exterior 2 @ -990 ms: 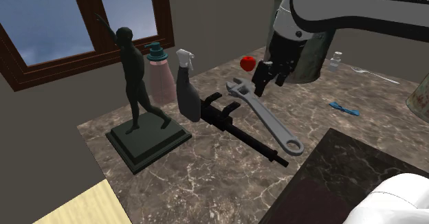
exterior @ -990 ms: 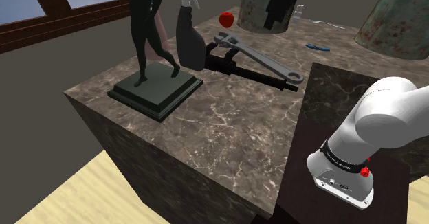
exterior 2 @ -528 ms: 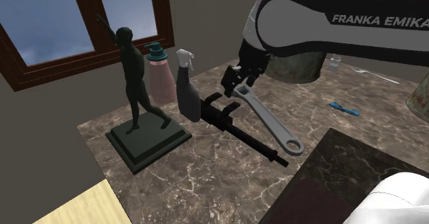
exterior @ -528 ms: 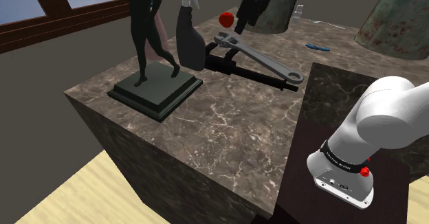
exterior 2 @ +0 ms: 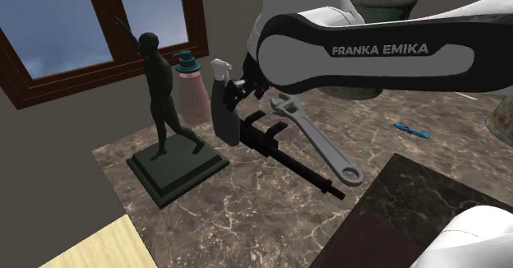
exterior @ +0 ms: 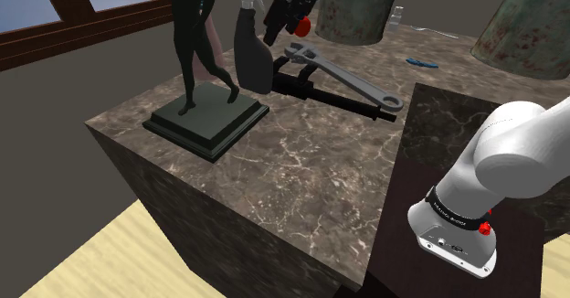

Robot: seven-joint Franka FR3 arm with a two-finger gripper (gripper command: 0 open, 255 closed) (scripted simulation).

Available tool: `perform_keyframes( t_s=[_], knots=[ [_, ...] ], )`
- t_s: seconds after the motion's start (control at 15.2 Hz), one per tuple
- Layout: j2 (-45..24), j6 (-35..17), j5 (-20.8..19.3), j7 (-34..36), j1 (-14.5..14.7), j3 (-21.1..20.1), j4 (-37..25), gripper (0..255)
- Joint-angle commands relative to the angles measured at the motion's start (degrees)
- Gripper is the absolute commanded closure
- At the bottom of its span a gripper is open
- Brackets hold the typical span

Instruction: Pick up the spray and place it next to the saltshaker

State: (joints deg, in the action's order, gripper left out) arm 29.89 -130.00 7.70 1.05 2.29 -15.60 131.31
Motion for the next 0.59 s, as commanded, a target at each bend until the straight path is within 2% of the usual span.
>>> perform_keyframes(
  t_s=[0.0,0.53],
  knots=[
    [-2.57,-3.93,-0.7,1.61,-0.09,-2.12,-1.48,0],
    [-7.19,-10.07,-1.9,2.68,-0.89,-3.8,-0.55,0]
  ],
)
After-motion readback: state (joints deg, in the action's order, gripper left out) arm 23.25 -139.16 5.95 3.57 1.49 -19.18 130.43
